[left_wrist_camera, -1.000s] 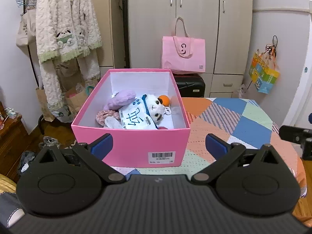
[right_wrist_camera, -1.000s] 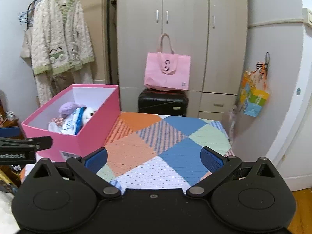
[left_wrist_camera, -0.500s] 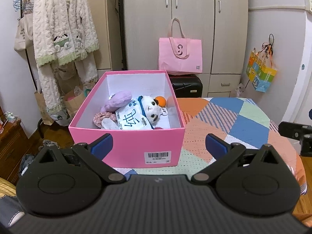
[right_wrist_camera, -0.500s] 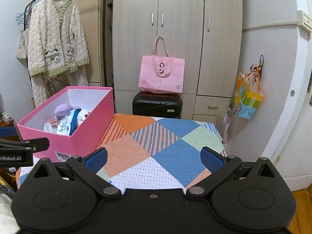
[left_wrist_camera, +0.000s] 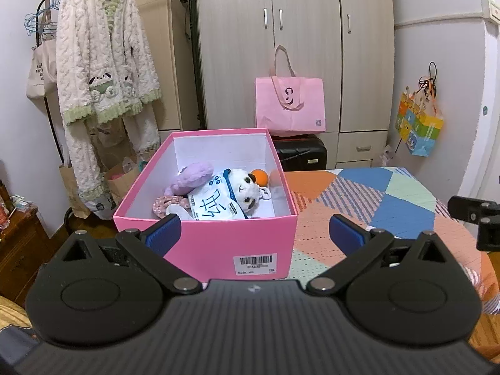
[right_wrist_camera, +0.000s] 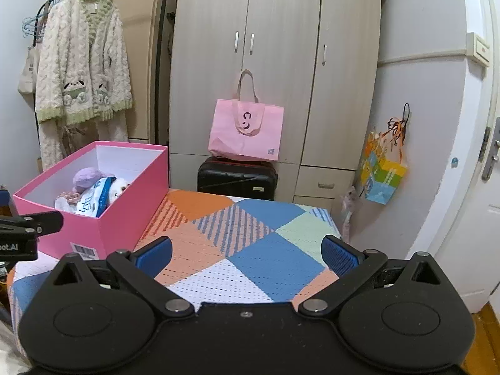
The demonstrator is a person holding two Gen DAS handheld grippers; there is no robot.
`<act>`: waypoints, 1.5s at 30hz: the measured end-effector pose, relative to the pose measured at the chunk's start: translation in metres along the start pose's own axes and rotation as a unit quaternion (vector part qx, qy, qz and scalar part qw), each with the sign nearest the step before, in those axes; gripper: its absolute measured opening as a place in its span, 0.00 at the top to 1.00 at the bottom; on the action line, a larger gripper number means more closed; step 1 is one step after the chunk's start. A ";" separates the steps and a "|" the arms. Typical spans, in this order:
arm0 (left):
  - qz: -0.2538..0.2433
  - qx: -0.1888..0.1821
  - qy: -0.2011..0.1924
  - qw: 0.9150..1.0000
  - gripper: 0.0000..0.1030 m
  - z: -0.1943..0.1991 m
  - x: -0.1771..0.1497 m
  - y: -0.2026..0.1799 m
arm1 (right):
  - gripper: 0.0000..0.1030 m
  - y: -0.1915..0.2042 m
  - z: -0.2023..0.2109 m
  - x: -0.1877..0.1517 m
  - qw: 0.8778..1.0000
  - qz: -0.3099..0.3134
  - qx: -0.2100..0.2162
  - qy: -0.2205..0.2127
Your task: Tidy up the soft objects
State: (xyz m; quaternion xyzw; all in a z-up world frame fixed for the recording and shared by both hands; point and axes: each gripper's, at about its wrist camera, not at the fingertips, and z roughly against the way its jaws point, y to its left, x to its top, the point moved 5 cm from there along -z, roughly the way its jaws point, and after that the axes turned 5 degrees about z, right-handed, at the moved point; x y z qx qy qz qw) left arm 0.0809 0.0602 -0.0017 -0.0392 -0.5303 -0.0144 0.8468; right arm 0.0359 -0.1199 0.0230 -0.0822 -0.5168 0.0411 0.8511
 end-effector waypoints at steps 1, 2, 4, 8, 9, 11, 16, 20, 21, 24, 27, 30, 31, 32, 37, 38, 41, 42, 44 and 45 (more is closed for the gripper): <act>0.000 -0.001 -0.001 1.000 0.00 0.000 -0.001 0.000 | 0.00 0.000 0.000 0.000 1.000 -0.001 0.002 -0.001; -0.001 -0.001 -0.003 1.000 0.00 0.000 -0.001 0.000 | 0.00 -0.001 0.001 -0.001 1.000 -0.002 0.003 -0.002; -0.002 -0.002 -0.004 1.000 0.00 0.000 -0.002 0.000 | 0.00 -0.002 0.001 0.000 1.000 -0.004 0.002 -0.005; -0.001 -0.004 -0.007 1.000 0.00 0.001 -0.003 0.000 | 0.00 -0.001 0.001 0.000 1.000 -0.004 0.002 -0.010; 0.000 -0.005 -0.006 1.000 0.00 0.000 -0.004 0.000 | 0.00 -0.001 0.001 0.000 1.000 -0.002 0.000 -0.010; 0.001 -0.005 -0.005 1.000 0.00 0.000 -0.004 -0.001 | 0.00 0.000 0.000 0.000 1.000 0.000 -0.004 -0.011; 0.001 -0.001 -0.006 1.000 0.00 -0.001 -0.004 0.000 | 0.00 0.000 -0.003 -0.001 1.000 0.001 -0.010 -0.006; 0.002 0.015 -0.017 1.000 0.00 0.000 -0.004 0.001 | 0.00 -0.001 -0.006 -0.002 1.000 0.000 -0.012 0.000; 0.004 0.016 -0.017 1.000 0.00 0.000 -0.004 0.002 | 0.00 -0.001 -0.007 -0.003 1.000 0.000 -0.013 0.001; 0.007 0.017 -0.014 1.000 0.00 -0.002 -0.004 0.005 | 0.00 0.000 -0.008 -0.003 1.000 0.000 -0.013 0.004; 0.007 0.017 -0.012 1.000 0.00 -0.004 -0.005 0.007 | 0.00 -0.001 -0.008 -0.004 1.000 -0.003 -0.014 0.007; 0.009 0.011 -0.013 1.000 0.00 -0.004 -0.006 0.007 | 0.00 -0.001 -0.010 -0.005 1.000 -0.004 -0.014 0.010; 0.010 0.011 -0.012 1.000 0.00 -0.004 -0.006 0.007 | 0.00 -0.001 -0.011 -0.004 1.000 -0.004 -0.014 0.011; 0.011 0.011 -0.013 1.000 0.00 -0.004 -0.006 0.008 | 0.00 -0.001 -0.011 -0.004 1.000 -0.004 -0.014 0.011; 0.012 0.010 -0.012 1.000 0.00 -0.004 -0.006 0.008 | 0.00 -0.001 -0.012 -0.006 1.000 -0.001 -0.012 0.013; 0.013 0.010 -0.011 1.000 0.00 -0.004 -0.007 0.008 | 0.00 -0.001 -0.012 -0.006 1.000 -0.001 -0.013 0.013; 0.016 0.010 -0.007 1.000 0.00 -0.005 -0.007 0.008 | 0.00 -0.001 -0.012 -0.006 1.000 -0.001 -0.013 0.014; 0.018 0.010 -0.007 1.000 0.00 -0.005 -0.007 0.008 | 0.00 -0.001 -0.012 -0.006 1.000 -0.001 -0.013 0.014; 0.019 0.009 -0.008 1.000 0.00 -0.005 -0.007 0.008 | 0.00 -0.001 -0.012 -0.006 1.000 -0.002 -0.013 0.015; 0.019 0.009 -0.007 1.000 0.00 -0.005 -0.007 0.008 | 0.00 -0.001 -0.013 -0.006 1.000 -0.002 -0.013 0.015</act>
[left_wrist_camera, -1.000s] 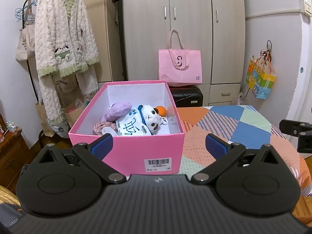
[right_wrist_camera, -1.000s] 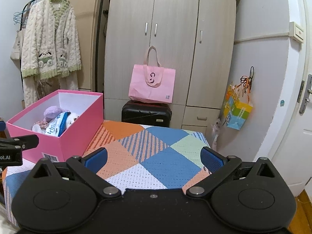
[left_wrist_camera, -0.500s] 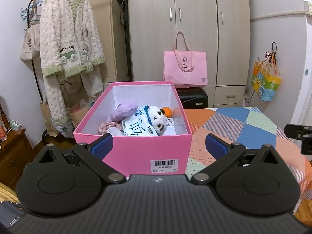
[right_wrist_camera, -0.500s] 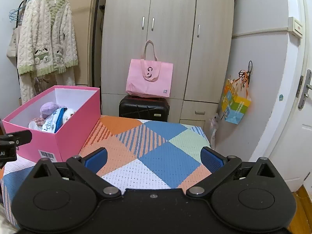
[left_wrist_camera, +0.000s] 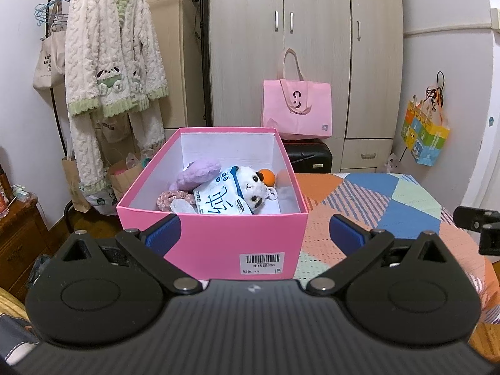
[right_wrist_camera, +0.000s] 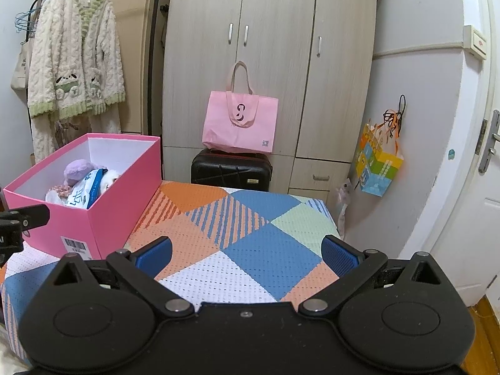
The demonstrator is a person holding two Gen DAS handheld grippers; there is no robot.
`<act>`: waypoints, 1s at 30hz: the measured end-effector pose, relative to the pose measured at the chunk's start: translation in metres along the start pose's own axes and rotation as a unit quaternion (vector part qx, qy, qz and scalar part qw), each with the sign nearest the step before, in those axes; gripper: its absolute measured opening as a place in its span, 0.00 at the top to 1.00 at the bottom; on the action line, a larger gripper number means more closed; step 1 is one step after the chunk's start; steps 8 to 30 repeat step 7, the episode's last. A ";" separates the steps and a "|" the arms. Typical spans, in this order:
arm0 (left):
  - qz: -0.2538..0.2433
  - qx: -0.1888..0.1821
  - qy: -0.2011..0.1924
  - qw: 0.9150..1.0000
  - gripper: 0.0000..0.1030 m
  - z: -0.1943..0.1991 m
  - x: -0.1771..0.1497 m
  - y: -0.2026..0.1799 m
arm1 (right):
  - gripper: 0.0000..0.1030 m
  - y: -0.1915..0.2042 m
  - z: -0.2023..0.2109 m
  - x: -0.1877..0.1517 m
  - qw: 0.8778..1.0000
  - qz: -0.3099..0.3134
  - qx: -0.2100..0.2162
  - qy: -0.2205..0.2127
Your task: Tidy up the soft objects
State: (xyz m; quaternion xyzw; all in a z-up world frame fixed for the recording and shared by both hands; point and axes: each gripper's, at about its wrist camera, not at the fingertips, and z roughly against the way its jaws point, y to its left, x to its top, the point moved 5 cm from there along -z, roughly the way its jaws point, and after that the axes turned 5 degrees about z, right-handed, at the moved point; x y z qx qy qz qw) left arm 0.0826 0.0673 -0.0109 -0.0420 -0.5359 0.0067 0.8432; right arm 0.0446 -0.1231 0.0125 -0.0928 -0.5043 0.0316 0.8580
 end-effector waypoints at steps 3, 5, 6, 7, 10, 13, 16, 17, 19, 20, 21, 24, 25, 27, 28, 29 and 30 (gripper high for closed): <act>0.000 0.001 0.000 1.000 0.00 0.000 0.000 0.000 | 0.00 0.000 0.000 0.000 1.000 -0.001 0.000 0.000; -0.001 0.000 0.001 1.000 0.00 0.000 0.000 0.000 | 0.00 0.000 0.000 0.000 1.000 0.000 0.000 0.001; -0.001 0.000 0.001 1.000 0.00 0.000 0.000 0.000 | 0.00 -0.001 -0.001 -0.001 1.000 0.000 0.000 0.001; -0.001 -0.001 0.001 1.000 0.00 0.001 0.000 -0.001 | 0.00 -0.001 -0.001 -0.001 1.000 0.000 0.000 0.002; -0.001 -0.001 0.001 1.000 0.00 0.001 0.000 -0.001 | 0.00 -0.001 -0.001 -0.001 1.000 0.000 0.000 0.002; -0.001 -0.001 0.001 1.000 0.00 0.001 0.000 -0.001 | 0.00 -0.001 -0.001 -0.001 1.000 0.000 0.000 0.002; -0.001 -0.001 0.001 1.000 0.00 0.001 0.000 -0.001 | 0.00 -0.001 -0.001 -0.001 1.000 0.000 0.000 0.002; -0.001 -0.001 0.001 1.000 0.00 0.001 0.000 -0.001 | 0.00 -0.001 -0.001 -0.001 1.000 0.000 0.000 0.002; -0.001 -0.001 0.001 1.000 0.00 0.001 0.000 -0.001 | 0.00 -0.001 -0.001 -0.001 1.000 0.000 0.000 0.002; -0.001 -0.001 0.001 1.000 0.00 0.001 0.000 -0.001 | 0.00 -0.001 -0.001 -0.001 1.000 0.000 0.000 0.002; -0.001 -0.001 0.001 1.000 0.00 0.001 0.000 -0.001 | 0.00 -0.001 -0.001 -0.001 1.000 0.000 0.000 0.002; -0.001 -0.001 0.001 1.000 0.00 0.001 0.000 -0.001 | 0.00 -0.001 -0.001 -0.001 1.000 0.000 0.000 0.002; -0.001 -0.001 0.001 1.000 0.00 0.001 0.000 -0.001 | 0.00 -0.001 -0.001 -0.001 1.000 0.000 0.000 0.002; -0.001 -0.001 0.001 1.000 0.00 0.001 0.000 -0.001 | 0.00 -0.001 -0.001 -0.001 1.000 0.000 0.000 0.002; -0.001 -0.001 0.001 1.000 0.00 0.001 0.000 -0.001 | 0.00 -0.001 -0.001 -0.001 1.000 0.000 0.000 0.002; -0.001 -0.001 0.001 1.000 0.00 0.001 0.000 -0.001 | 0.00 -0.001 -0.001 -0.001 1.000 0.000 0.000 0.002; -0.001 -0.001 0.001 1.000 0.00 0.001 0.000 -0.001 | 0.00 -0.001 -0.001 -0.001 1.000 0.000 0.000 0.002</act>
